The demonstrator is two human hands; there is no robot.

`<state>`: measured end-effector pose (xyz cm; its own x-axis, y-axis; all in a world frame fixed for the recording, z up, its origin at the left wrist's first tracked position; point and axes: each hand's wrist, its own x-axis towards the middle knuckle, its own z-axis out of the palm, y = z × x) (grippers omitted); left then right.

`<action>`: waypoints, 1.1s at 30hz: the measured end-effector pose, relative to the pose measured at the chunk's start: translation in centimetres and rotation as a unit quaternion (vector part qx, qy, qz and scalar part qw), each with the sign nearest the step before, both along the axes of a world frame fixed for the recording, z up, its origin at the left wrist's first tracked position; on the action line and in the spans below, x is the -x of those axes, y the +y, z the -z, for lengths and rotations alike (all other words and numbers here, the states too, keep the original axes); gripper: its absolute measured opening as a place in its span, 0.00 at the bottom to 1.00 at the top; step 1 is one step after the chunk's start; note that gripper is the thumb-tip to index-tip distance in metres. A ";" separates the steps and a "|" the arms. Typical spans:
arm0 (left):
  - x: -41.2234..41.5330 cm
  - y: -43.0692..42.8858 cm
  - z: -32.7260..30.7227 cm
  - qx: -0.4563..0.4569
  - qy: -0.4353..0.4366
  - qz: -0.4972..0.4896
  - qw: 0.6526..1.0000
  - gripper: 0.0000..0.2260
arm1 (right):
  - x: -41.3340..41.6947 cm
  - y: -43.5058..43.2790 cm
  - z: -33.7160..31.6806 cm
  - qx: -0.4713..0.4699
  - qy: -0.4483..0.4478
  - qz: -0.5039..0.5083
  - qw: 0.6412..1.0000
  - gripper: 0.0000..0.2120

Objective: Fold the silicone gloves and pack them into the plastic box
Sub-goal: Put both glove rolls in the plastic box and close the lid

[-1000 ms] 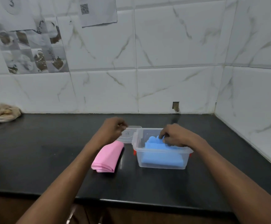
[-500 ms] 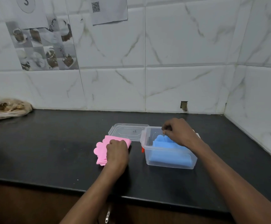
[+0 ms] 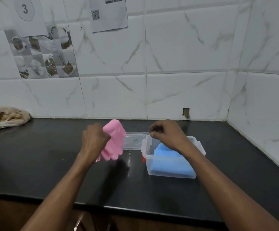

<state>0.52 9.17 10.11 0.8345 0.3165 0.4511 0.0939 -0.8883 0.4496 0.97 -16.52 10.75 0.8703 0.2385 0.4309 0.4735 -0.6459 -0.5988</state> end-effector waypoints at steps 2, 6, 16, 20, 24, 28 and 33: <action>0.0 0.6 -1.9 0.029 -0.019 0.031 0.999 0.08 | 0.0 0.8 0.1 -0.039 0.023 -0.024 0.999 0.13; 0.0 -0.4 -5.3 0.158 -0.068 0.125 0.977 0.14 | 0.1 2.6 -0.7 -0.227 0.120 -0.071 0.964 0.31; -3.1 -7.3 -7.3 0.449 0.170 0.351 0.804 0.09 | -2.2 -6.0 -3.8 -0.471 0.288 -0.101 0.828 0.47; -4.6 -10.7 -5.7 0.389 0.266 0.418 0.777 0.19 | -2.3 -8.5 -2.7 -0.364 0.351 -0.128 0.853 0.40; -5.8 -12.7 -4.8 0.373 0.306 0.404 0.778 0.10 | -2.4 -8.8 -0.8 -0.321 0.349 -0.069 0.877 0.24; -5.9 -13.1 -3.2 0.472 0.342 0.358 0.730 0.09 | -2.8 -8.3 0.1 -0.294 0.291 0.057 0.909 0.13; -4.9 -13.0 -0.1 0.447 0.327 0.303 0.776 0.13 | -2.2 -7.3 1.7 -0.162 0.273 0.139 0.938 0.13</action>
